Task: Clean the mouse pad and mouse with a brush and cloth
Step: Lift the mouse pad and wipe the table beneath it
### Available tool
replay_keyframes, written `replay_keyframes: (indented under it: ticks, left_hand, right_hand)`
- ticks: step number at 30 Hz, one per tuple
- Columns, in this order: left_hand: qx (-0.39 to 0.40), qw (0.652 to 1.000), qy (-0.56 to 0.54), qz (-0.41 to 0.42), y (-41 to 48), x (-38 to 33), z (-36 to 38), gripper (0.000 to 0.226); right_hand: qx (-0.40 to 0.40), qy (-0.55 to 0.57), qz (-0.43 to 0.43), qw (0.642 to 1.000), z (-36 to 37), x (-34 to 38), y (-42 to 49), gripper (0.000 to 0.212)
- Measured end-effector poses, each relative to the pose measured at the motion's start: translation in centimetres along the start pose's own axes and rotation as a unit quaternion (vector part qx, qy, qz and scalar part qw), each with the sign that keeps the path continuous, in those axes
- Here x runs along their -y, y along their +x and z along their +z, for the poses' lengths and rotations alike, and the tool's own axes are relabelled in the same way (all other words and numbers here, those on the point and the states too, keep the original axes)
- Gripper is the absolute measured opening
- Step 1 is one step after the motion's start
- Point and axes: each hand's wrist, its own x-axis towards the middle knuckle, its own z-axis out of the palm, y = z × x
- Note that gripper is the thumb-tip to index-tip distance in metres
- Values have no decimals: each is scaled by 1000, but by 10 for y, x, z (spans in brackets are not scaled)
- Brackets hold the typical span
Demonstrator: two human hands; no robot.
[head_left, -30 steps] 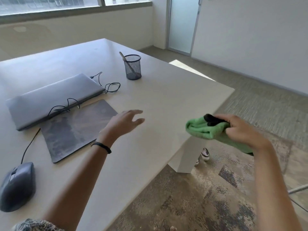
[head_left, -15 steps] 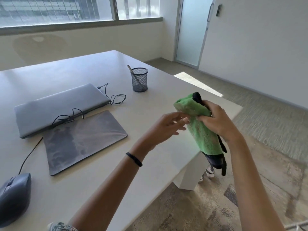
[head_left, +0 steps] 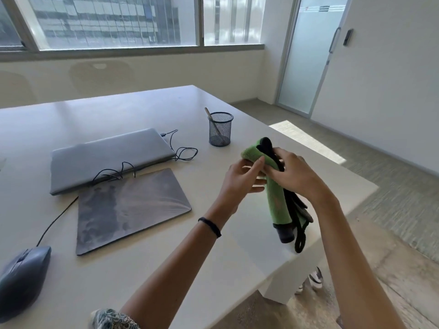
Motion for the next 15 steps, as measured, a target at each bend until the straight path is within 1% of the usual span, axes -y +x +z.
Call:
replay_keyframes:
  ticks: [3,6,10,11,13,15]
  left_hand:
    - [-13,1000,2,-9,7,2,-1,26]
    - [-22,1000,3,-15,12,3,-2,25]
    - [-31,999,9,-25,16,7,-5,28]
    - [-31,999,5,-28,16,9,-6,28]
    - [-32,999,-2,-33,16,12,-9,29]
    - [-31,999,-10,-37,15,16,-12,29]
  right_hand:
    - [26,-7,-7,1000,1,-6,9,42]
    - [45,-4,-21,999,5,-11,15,43]
    - [55,74,-16,996,6,-17,22,30]
    - [56,83,-12,995,6,-19,24,29]
    - [62,81,-9,995,8,-22,28,25]
    - [66,51,-14,996,10,-21,31,28]
